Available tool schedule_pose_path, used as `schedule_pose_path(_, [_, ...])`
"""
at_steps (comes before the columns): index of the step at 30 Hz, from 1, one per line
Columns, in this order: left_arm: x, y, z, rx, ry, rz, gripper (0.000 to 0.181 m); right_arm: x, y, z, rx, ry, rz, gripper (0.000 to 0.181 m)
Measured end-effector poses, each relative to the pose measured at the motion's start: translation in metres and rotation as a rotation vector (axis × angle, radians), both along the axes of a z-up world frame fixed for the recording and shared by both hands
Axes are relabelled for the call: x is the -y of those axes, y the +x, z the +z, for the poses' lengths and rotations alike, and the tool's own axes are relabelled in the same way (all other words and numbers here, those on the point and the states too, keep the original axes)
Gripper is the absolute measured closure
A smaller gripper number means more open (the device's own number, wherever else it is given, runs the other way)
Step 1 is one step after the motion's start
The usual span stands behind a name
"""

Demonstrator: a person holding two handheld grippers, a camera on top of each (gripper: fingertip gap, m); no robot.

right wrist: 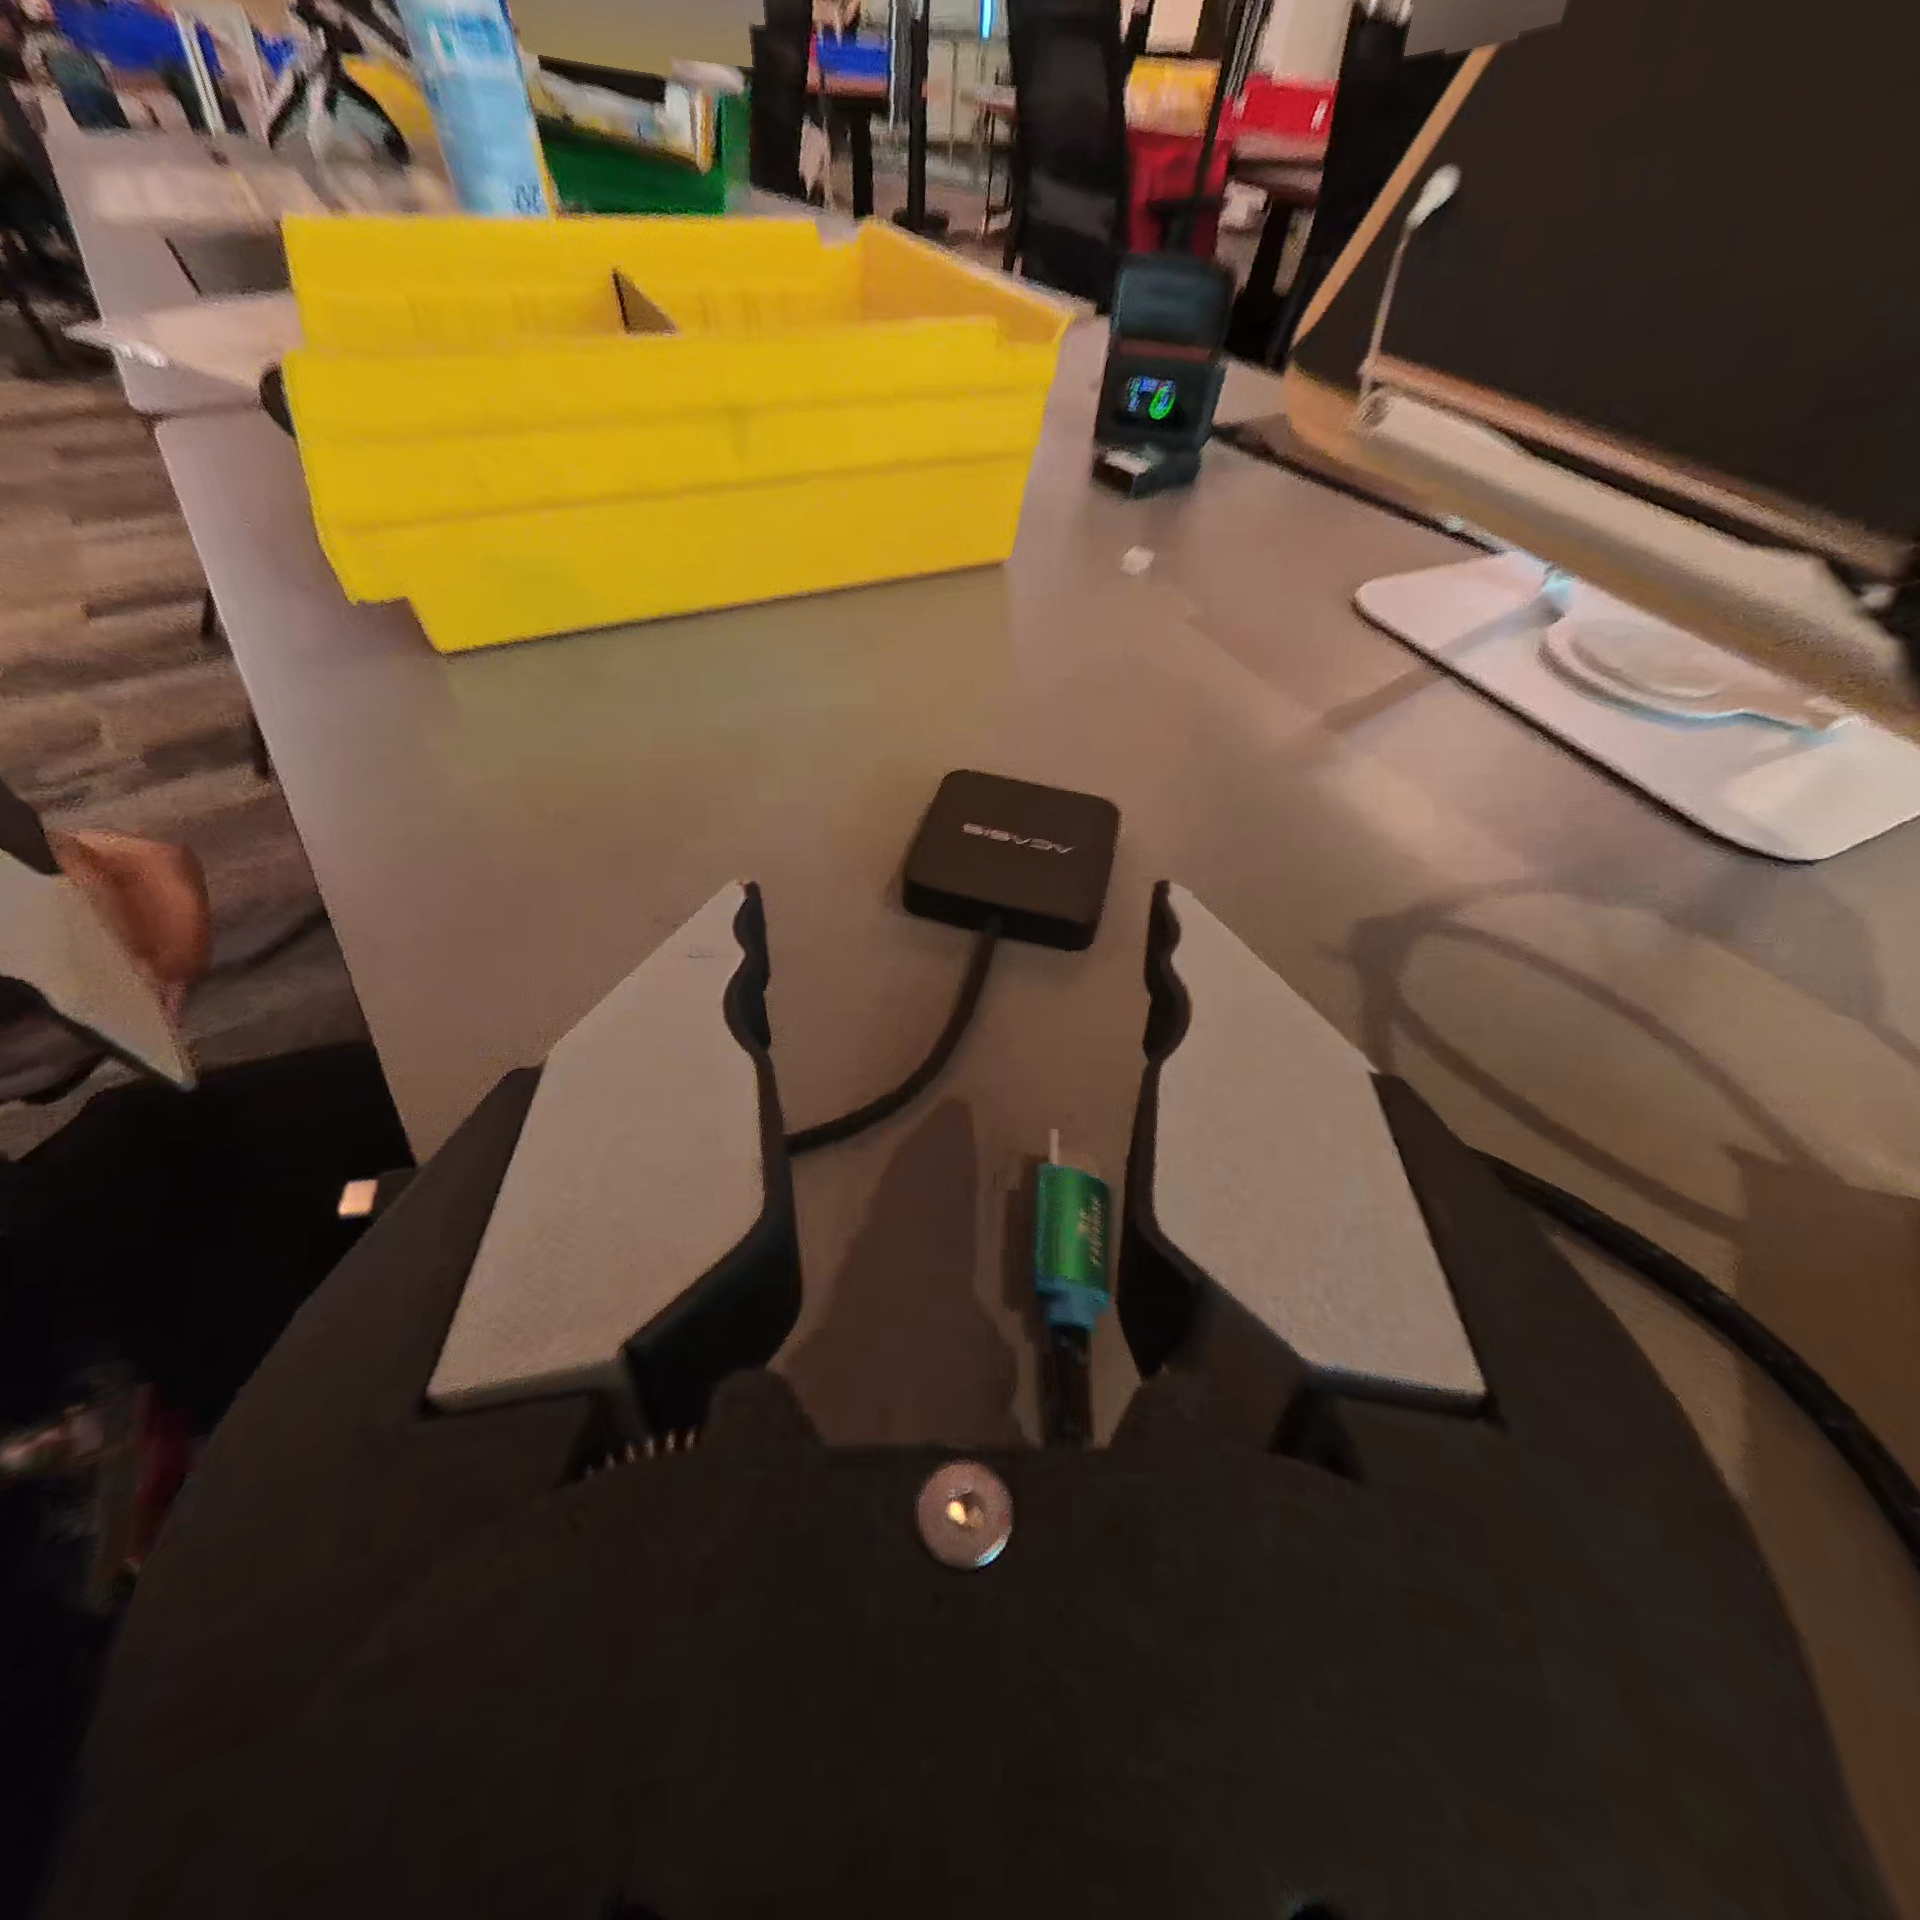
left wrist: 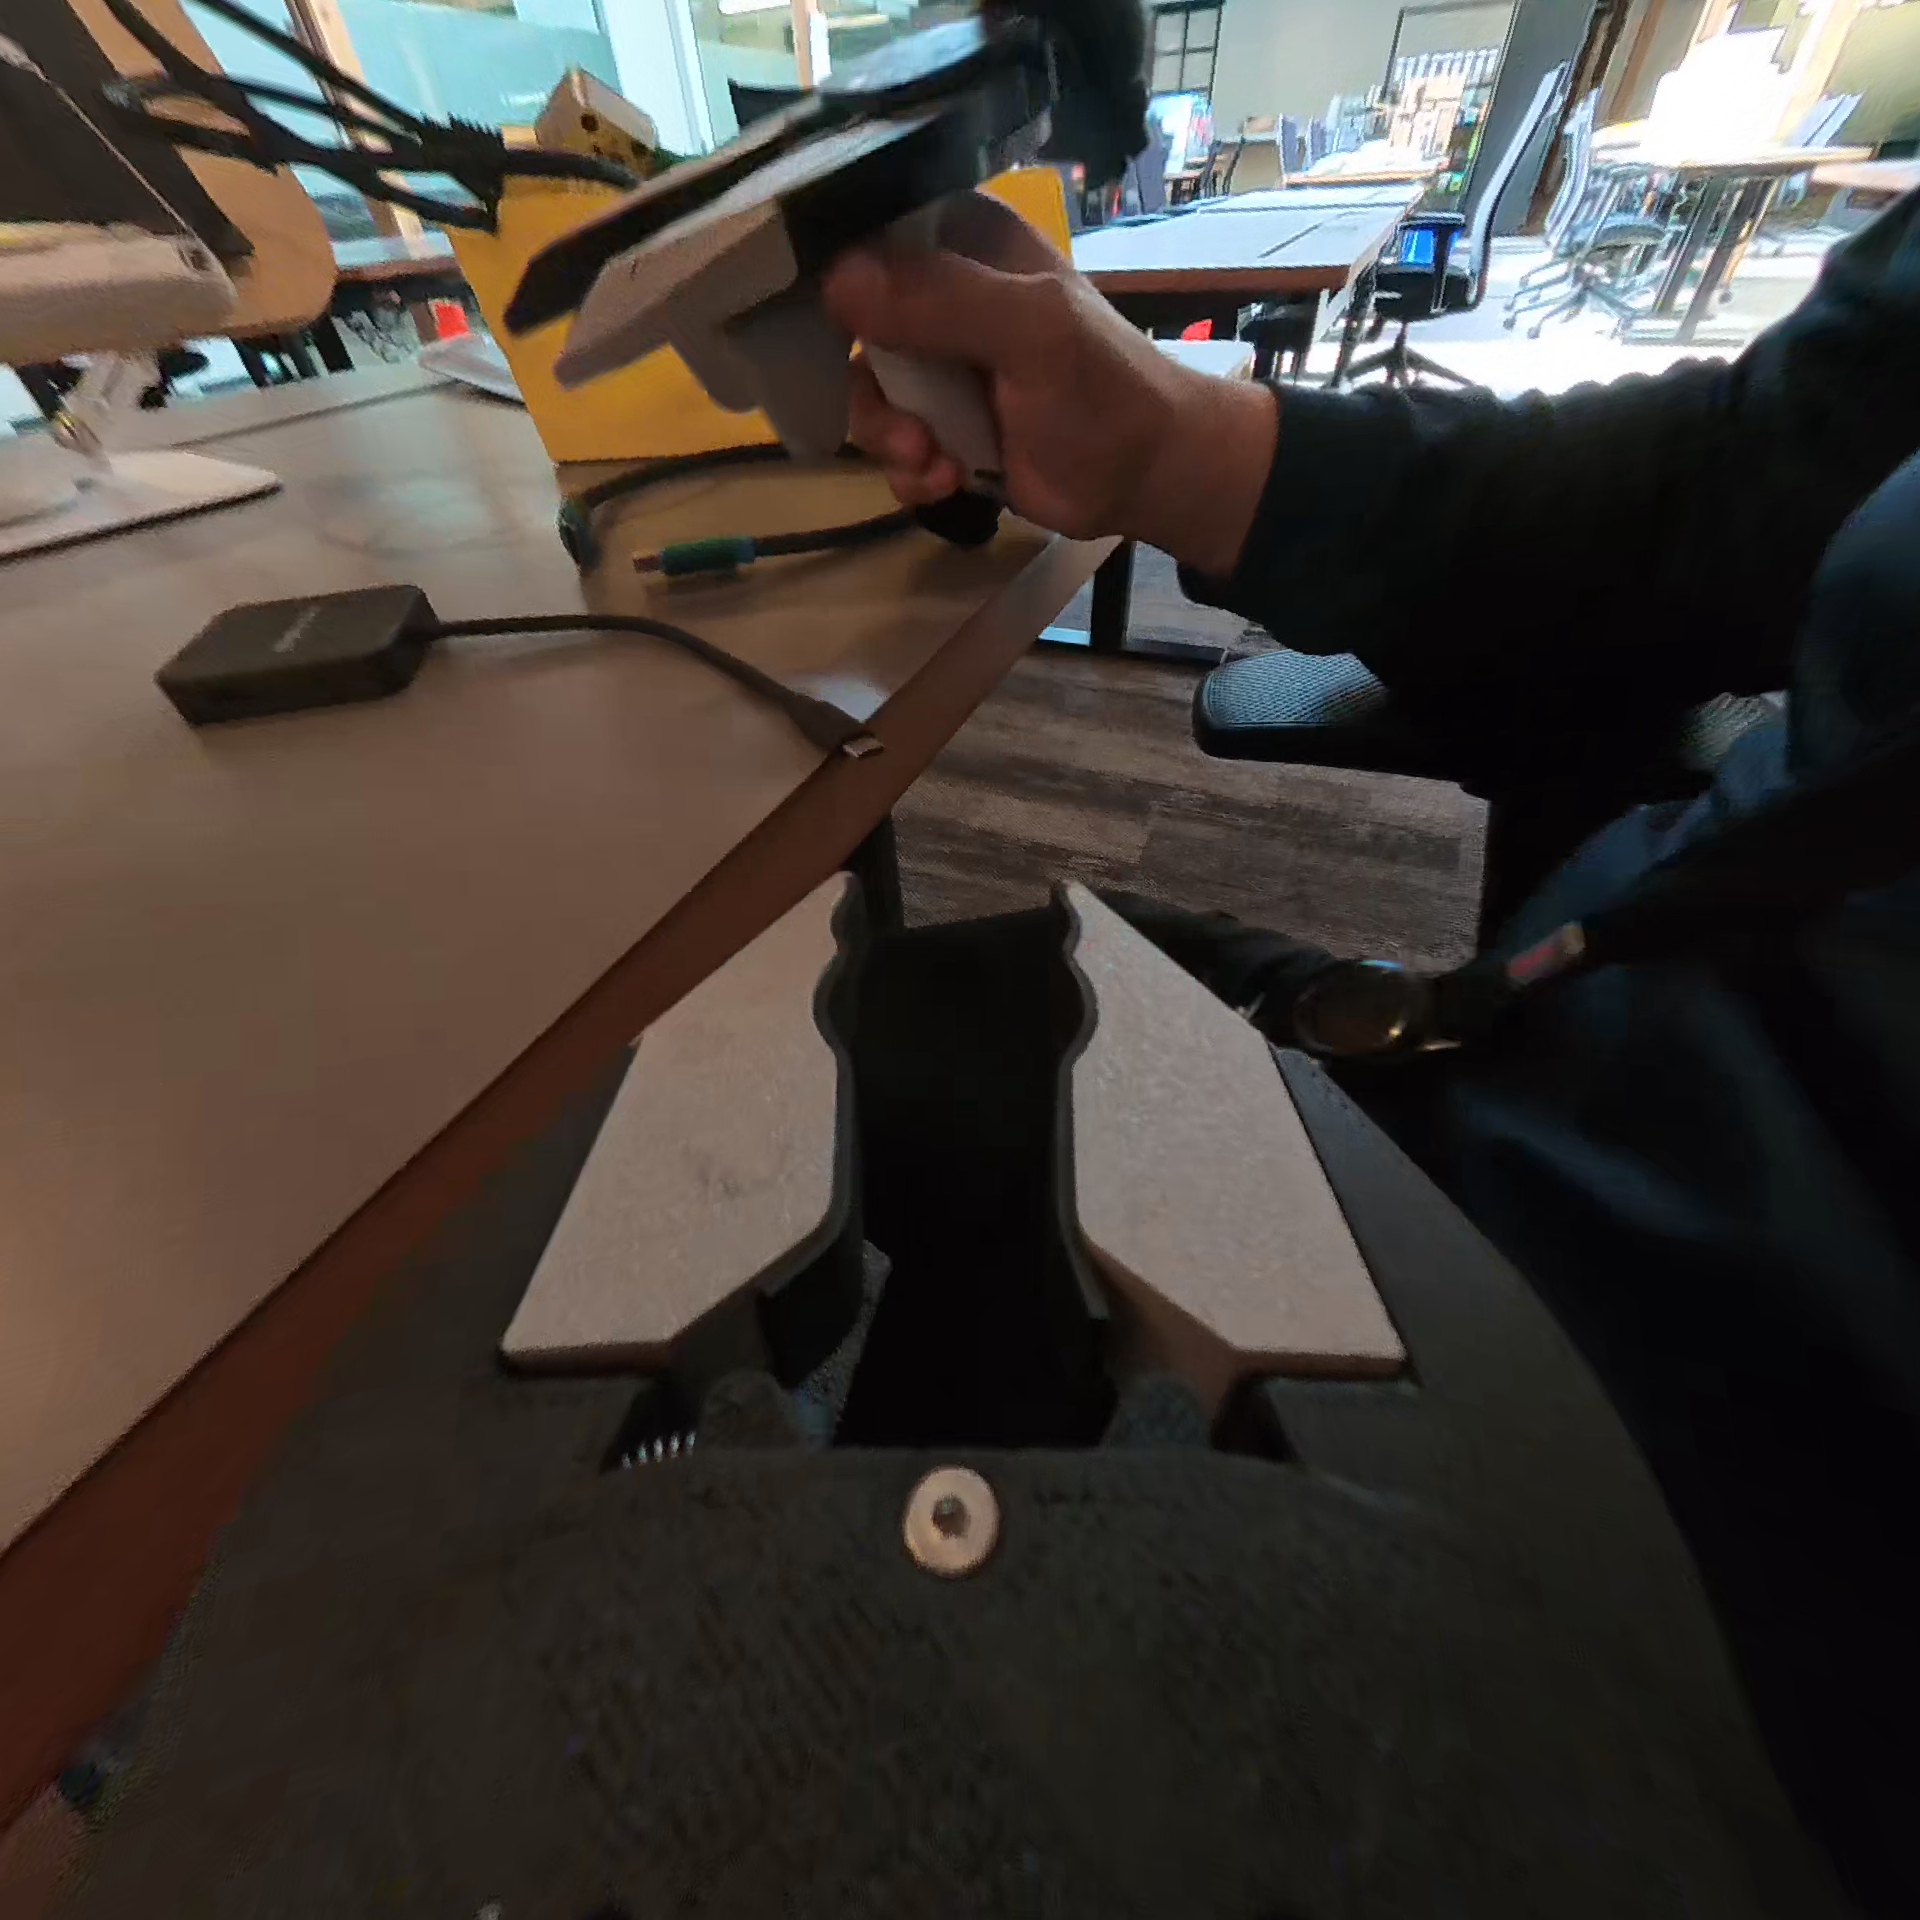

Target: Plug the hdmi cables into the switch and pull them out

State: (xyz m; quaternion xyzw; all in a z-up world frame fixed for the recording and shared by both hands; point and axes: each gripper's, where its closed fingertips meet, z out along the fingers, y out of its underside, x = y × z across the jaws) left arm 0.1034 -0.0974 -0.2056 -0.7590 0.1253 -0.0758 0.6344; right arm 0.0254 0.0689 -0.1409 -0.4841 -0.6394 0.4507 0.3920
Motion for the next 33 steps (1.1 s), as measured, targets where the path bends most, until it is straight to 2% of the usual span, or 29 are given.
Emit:
schedule_pose_path(4, [0.0,-0.004,0.0,-0.015,0.014,0.003,0.154,0.014,-0.027,-0.02,0.134,0.022,-0.049,0.099])
schedule_pose_path(7, [-0.001,-0.003,-0.003,-0.002,-0.002,-0.007,0.154,0.005,-0.049,-0.035,0.223,0.13,-0.125,0.09])
schedule_pose_path(9, [0.0,-0.006,-0.003,-0.025,0.004,-0.001,0.154,0.001,-0.062,-0.043,0.266,0.167,-0.14,0.09])
schedule_pose_path(13, [0.001,-0.012,-0.003,-0.043,0.004,0.019,0.154,-0.007,-0.074,-0.068,0.419,0.176,-0.139,0.099])
schedule_pose_path(15, [0.002,-0.011,-0.005,-0.059,0.004,0.023,0.152,0.0,-0.076,-0.072,0.455,0.091,-0.065,0.114])
schedule_pose_path(18, [0.004,-0.008,-0.006,-0.122,-0.001,0.027,0.15,0.004,-0.076,-0.072,0.463,0.08,0.015,0.117])
schedule_pose_path(21, [0.002,-0.007,0.002,-0.206,0.011,0.052,0.148,0.024,-0.068,-0.065,0.423,0.062,0.143,0.117])
schedule_pose_path(25, [0.0,-0.011,0.05,-0.361,0.106,0.112,0.151,0.051,-0.045,-0.043,0.36,-0.037,0.345,0.118])
schedule_pose_path(28, [-0.006,-0.039,0.064,-0.588,0.062,0.203,0.151,0.065,-0.023,-0.02,0.321,-0.117,0.483,0.118])
schedule_pose_path(33, [-0.032,-0.08,0.083,-0.801,-0.007,0.269,0.142,0.093,0.018,0.024,0.293,-0.245,0.737,0.117])
